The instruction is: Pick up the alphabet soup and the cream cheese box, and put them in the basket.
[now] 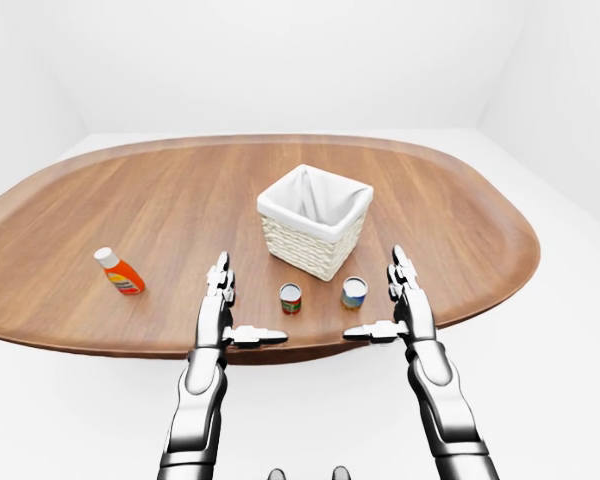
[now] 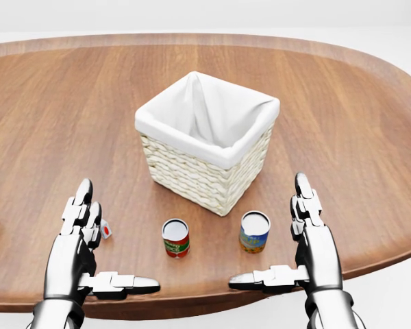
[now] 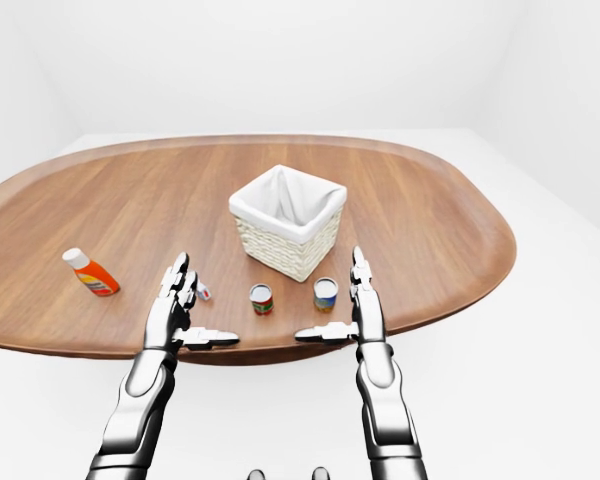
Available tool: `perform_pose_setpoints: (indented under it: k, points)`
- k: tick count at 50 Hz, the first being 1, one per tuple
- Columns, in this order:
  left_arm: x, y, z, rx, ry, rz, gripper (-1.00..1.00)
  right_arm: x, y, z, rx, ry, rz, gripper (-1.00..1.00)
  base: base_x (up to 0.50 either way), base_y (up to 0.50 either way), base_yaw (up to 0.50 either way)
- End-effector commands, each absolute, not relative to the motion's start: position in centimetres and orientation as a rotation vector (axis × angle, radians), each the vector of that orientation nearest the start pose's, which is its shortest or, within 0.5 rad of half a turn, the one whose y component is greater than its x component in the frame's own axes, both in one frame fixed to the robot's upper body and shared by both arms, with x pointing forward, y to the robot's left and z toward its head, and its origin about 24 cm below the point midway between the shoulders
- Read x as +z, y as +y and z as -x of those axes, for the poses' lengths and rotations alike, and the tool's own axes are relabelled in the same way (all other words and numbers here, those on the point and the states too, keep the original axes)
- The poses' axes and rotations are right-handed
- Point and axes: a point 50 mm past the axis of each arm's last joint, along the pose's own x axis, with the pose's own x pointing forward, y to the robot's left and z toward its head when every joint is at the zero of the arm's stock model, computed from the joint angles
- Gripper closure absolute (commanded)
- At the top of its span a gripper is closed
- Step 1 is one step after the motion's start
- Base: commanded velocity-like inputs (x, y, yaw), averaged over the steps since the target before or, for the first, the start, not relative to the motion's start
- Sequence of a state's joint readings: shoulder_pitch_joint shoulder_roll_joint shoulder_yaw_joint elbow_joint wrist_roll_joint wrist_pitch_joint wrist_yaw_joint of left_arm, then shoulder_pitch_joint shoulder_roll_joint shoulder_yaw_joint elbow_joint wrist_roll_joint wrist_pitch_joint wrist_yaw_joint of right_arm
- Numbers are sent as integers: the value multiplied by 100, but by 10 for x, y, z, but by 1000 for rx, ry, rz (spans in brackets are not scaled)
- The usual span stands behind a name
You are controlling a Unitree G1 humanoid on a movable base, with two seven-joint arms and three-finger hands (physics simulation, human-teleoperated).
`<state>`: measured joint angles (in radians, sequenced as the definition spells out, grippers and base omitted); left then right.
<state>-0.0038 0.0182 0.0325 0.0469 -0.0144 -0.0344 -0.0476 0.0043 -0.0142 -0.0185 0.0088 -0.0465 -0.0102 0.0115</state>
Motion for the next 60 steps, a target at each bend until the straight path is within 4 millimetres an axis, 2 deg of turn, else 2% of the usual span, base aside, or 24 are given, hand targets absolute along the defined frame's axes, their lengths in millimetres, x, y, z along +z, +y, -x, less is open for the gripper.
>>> perform_pose_setpoints:
  k: [1, 14, 28, 31, 42, 46, 49, 53, 60]
  points:
    - [35, 158, -254, -18, 8, -5, -100, 36, -157, -256, -19, 12, 73, -100, 50, 0, 0]
    - [36, 158, -254, -19, 7, -5, -100, 25, -156, -259, -15, 47, 112, -100, 49, 0, 0]
    - [34, 159, -255, -15, 7, -8, -100, 27, -160, -255, -28, 40, 140, -100, 0, 0, 0]
    - [34, 159, -255, -15, 7, -8, -100, 31, -163, -253, -49, 33, 155, -100, 50, 0, 0]
    - [36, 159, -254, -15, 5, -10, -100, 27, -169, -253, -80, 68, 180, -100, 47, 0, 0]
    - [35, 159, -254, -15, 3, -9, -100, 20, -166, -250, -83, 100, 225, -100, 0, 0, 0]
    - [37, 160, -255, -12, 0, -6, -100, 19, -165, -239, -79, 105, 247, -100, 0, 0, 0]
    - [36, 159, -254, -14, -2, -11, -100, 27, -161, -230, -79, 86, 282, -100, 0, 0, 0]
    - [37, 161, -255, -12, -3, -7, -100, 16, -155, -224, -73, 98, 333, -100, 0, 0, 0]
